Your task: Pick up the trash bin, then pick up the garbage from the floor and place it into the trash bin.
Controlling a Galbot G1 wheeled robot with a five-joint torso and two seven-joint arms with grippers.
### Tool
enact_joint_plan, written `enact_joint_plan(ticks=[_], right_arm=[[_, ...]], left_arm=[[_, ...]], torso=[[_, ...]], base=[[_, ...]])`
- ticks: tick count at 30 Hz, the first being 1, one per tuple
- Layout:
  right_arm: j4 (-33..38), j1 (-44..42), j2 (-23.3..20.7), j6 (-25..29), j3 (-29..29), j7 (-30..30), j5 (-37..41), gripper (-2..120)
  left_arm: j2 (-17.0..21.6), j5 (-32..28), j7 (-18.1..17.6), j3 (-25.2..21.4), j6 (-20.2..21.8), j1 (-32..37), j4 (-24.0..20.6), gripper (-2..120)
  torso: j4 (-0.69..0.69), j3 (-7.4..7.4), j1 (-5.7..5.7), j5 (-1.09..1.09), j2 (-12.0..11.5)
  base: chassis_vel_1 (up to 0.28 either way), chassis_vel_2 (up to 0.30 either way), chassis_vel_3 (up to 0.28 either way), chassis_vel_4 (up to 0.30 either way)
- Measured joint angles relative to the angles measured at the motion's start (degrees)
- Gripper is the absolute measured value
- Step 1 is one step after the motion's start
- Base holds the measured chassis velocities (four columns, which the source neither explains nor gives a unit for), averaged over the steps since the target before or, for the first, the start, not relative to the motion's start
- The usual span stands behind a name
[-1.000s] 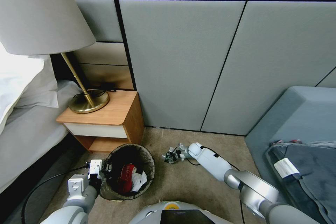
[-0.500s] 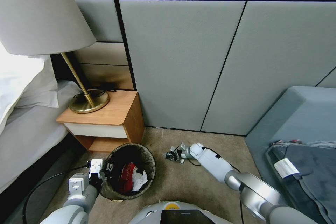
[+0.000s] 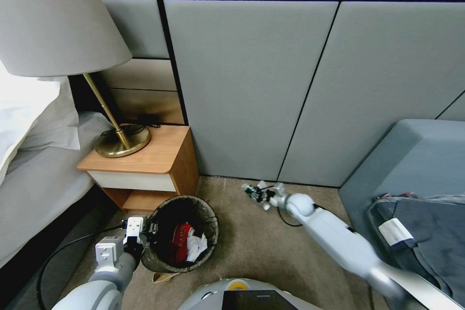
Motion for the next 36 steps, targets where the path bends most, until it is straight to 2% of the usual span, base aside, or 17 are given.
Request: enact_joint_plan(ticks=[1, 2, 3, 6, 7, 8, 10, 14, 17, 19, 24, 29, 36], right_arm=[[4.5, -2.4, -0.8, -0.5, 3.1, 2.9, 1.5, 19], [8.3, -4.3, -1.2, -0.8, 5.4, 5.0, 2.9, 19], [8.3, -4.3, -1.2, -0.8, 5.4, 5.0, 2.9, 19], [18.0, -9.9, -1.7, -2.1, 11.0, 9.7, 6.9, 19], [18.0, -9.9, -1.7, -2.1, 11.0, 9.7, 6.9, 19], [21.0, -12.0, -1.9, -2.2, 12.5, 10.6, 7.4, 19], [24.0, -13.8, -2.1, -2.2, 13.5, 11.3, 7.8, 19], [27.6, -14.5, -2.1, -2.1, 13.7, 12.2, 9.3, 19], [31.4, -14.3, -2.2, -2.3, 12.6, 13.1, 11.0, 19], [34.3, -12.7, -3.5, -2.3, 9.9, 13.5, 11.5, 19], [35.2, -8.7, -6.9, -1.2, 4.9, 13.4, 12.9, 19], [35.1, -5.8, -10.1, 0.1, 0.7, 8.7, 12.9, 19], [34.8, -2.4, -10.5, -0.5, -2.3, 4.4, 13.1, 19]], left_arm=[[0.0, 0.0, 0.0, 0.2, -0.1, -0.3, 0.0, 6], [-0.1, 0.1, 0.0, 0.5, -0.1, -0.5, 0.0, 6], [-0.1, 0.1, 0.0, 0.5, -0.1, -0.5, 0.0, 6], [-0.5, 1.3, 0.1, 1.1, -0.6, -0.6, 0.0, 6], [-0.5, 1.3, 0.1, 1.1, -0.6, -0.6, 0.0, 6], [-0.5, 1.4, 0.2, 1.3, -0.7, -0.6, 0.0, 6], [0.1, 1.4, 0.2, 1.3, -0.8, -0.9, 0.0, 6], [0.8, 1.2, 0.2, 1.6, -0.8, -1.2, 0.0, 6], [1.2, 0.7, 0.2, 1.9, -0.6, -1.2, 0.0, 6], [1.8, -0.1, 0.1, 2.0, -0.2, -1.1, 0.0, 6], [2.4, -0.8, 0.0, 2.0, 0.1, -1.1, 0.0, 6], [2.2, -1.0, 0.0, 2.4, 0.5, -1.1, 0.0, 6], [1.9, -0.8, 0.0, 2.3, 0.9, -0.6, 0.0, 6]], torso=[[-0.02, 0.0, 0.0, 0.06, 0.0], [-0.03, 0.0, 0.0, 0.02, 0.0], [-0.03, 0.0, 0.0, 0.02, 0.0], [-0.01, 0.0, 0.0, 0.04, 0.0], [-0.01, 0.0, 0.0, 0.04, 0.0], [-0.02, 0.0, 0.0, -0.01, 0.0], [-0.02, 0.0, 0.0, 0.04, 0.0], [-0.02, 0.0, 0.0, 0.02, 0.0], [-0.02, 0.0, 0.0, 0.01, 0.0], [-0.01, 0.0, 0.0, 0.02, 0.0], [0.0, 0.0, 0.0, 0.01, 0.0], [-0.02, 0.0, 0.0, 0.01, 0.0], [-0.01, 0.0, 0.0, 0.02, 0.0]], base=[[0.0, 0.0, 0.0, 0.0], [0.0, 0.0, 0.0, 0.0], [0.0, 0.0, 0.0, 0.0], [0.0, 0.0, 0.0, 0.0], [0.0, 0.0, 0.0, 0.0], [0.0, 0.0, 0.0, 0.0], [0.0, 0.0, 0.0, 0.0], [0.0, 0.0, 0.0, 0.0], [0.0, 0.0, 0.0, 0.0], [0.0, 0.0, 0.0, 0.0], [0.0, 0.0, 0.0, 0.0], [0.0, 0.0, 0.0, 0.0], [0.0, 0.0, 0.0, 0.0]])
